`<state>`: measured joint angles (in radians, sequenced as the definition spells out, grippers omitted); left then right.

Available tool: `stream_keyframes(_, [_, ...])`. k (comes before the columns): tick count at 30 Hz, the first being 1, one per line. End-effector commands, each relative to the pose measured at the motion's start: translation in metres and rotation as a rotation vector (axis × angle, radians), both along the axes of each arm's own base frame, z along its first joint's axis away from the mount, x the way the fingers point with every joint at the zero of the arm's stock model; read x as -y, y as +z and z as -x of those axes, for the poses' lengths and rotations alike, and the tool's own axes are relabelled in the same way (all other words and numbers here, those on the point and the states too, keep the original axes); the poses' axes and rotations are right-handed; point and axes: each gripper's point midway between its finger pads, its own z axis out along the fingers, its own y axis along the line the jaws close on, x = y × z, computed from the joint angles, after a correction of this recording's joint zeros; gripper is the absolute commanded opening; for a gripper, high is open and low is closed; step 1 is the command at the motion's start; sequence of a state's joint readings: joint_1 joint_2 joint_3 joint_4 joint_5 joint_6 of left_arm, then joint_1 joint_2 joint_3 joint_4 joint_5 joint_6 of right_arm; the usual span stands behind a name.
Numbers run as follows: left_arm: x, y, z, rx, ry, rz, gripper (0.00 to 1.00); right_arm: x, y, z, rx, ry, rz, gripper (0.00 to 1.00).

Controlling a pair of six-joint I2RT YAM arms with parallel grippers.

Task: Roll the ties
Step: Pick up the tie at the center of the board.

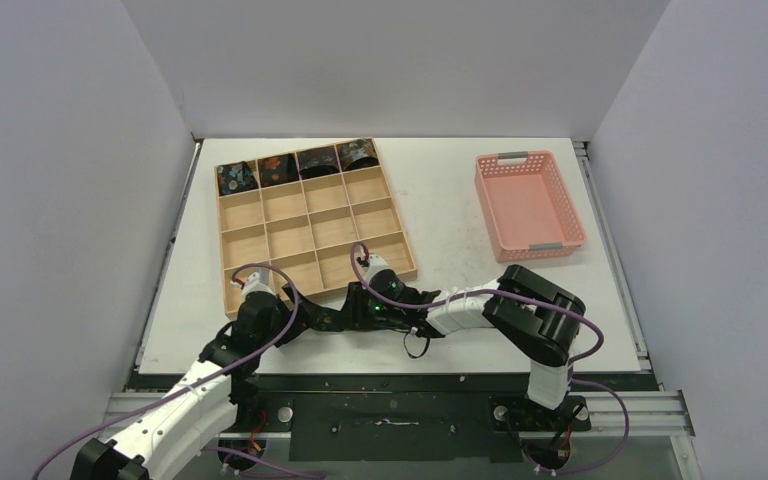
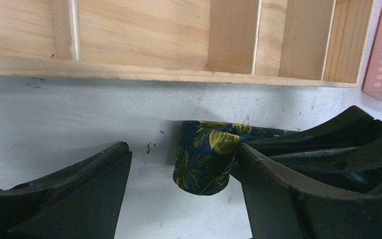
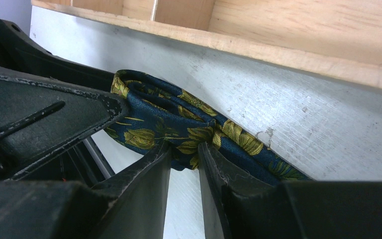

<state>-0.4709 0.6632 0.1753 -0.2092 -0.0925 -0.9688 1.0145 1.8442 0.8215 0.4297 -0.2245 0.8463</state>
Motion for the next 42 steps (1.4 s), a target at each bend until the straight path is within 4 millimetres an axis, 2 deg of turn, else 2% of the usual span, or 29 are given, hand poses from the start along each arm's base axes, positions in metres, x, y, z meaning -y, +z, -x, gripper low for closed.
stream_keyframes(1, [0.015,0.017,-0.012,0.069,-0.041,0.107,0.75,0.012,-0.022,0.002,-0.008,0.002,0.047,0.28])
stream_keyframes(8, [0.019,0.023,-0.015,0.117,-0.078,0.173,0.68,0.015,-0.025,-0.001,-0.015,0.005,0.042,0.27])
stream_keyframes(16, [0.032,0.023,-0.015,0.130,-0.151,0.213,0.53,0.014,-0.023,-0.001,-0.016,0.010,0.030,0.27])
stream_keyframes(24, [0.040,0.023,-0.013,0.128,-0.200,0.236,0.27,0.012,-0.016,-0.002,-0.011,0.013,0.014,0.26])
stream_keyframes(29, [0.034,0.024,-0.015,0.121,-0.188,0.191,0.09,0.015,0.005,-0.004,0.012,-0.003,0.004,0.31])
stream_keyframes(32, [0.029,0.023,-0.016,0.102,-0.175,0.147,0.00,0.033,0.016,-0.010,0.060,-0.051,0.049,0.36])
stream_keyframes(36, [0.021,0.018,-0.012,0.044,-0.155,0.062,0.00,0.068,0.033,-0.014,0.141,-0.126,0.114,0.39])
stream_keyframes(42, [0.009,0.024,-0.011,0.001,-0.138,-0.163,0.00,0.130,0.044,-0.009,0.227,-0.249,0.195,0.39])
